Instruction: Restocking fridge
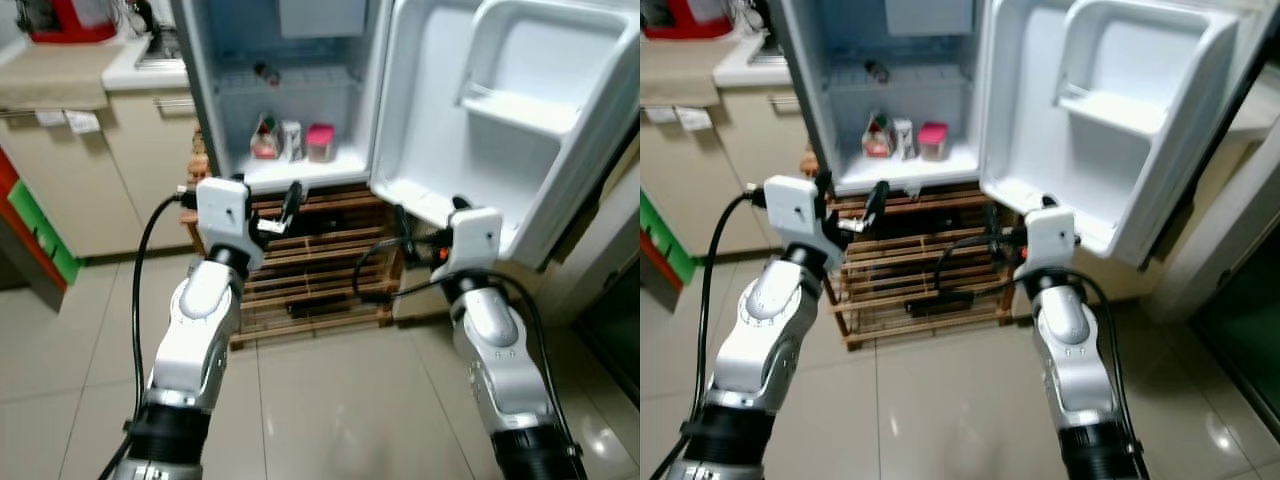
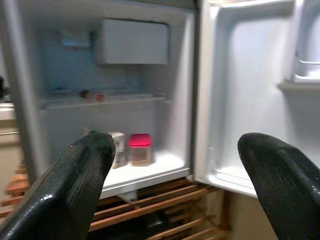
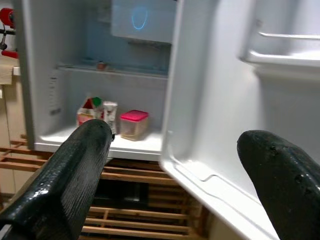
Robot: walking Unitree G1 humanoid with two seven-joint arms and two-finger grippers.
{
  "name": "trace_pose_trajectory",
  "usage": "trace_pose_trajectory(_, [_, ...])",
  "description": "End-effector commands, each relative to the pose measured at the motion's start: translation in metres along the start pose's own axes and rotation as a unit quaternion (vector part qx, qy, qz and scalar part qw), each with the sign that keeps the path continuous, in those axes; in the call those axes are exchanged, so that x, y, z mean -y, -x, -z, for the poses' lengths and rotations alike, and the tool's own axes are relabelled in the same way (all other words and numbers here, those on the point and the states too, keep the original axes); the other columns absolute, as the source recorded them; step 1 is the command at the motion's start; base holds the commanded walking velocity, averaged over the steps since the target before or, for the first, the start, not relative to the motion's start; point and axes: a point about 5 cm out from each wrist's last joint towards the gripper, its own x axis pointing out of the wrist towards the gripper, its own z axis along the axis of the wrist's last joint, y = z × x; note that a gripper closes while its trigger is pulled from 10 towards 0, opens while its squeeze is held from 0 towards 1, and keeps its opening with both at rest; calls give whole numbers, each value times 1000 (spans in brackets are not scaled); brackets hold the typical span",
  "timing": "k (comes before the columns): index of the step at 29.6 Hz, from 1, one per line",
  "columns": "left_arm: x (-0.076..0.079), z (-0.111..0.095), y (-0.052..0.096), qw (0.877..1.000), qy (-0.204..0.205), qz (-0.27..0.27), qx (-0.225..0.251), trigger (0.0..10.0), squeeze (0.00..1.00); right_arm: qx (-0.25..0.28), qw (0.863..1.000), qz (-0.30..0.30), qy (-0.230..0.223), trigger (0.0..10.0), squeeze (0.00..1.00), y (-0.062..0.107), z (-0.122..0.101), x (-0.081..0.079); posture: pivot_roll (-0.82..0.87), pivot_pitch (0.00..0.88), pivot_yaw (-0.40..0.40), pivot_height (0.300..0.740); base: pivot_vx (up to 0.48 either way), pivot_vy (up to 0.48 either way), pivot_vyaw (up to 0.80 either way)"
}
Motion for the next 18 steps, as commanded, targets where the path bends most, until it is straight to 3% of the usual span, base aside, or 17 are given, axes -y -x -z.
trace_pose_trajectory(1, [7,-4,-6,1000,7,14,8,10000,0,8,1000,4,4,10000,0,-1,-5,7,-112,0,24,740,296,-371,0])
trace_pose_trajectory(10, [6,-2,-6,1000,9,9,7,10000,0,-4,1000,15,-6,10000,0,2,-5,15,-122,0,24,740,295,-375,0])
trace_pose_trajectory(13, [2,-1,-8,1000,14,-2,4,10000,0,-10,1000,-11,-8,10000,0,6,-3,11,-124,0,28,740,294,-375,0])
trace_pose_trajectory(14, [-3,0,-8,1000,1,-23,4,10000,0,-31,998,-47,-10,10000,0,11,3,7,-122,0,28,740,364,0,0])
trace_pose_trajectory(18, [-14,3,-9,998,-18,-55,-3,10000,0,-81,992,-97,-7,10000,0,24,17,4,-120,0,29,740,91,0,0])
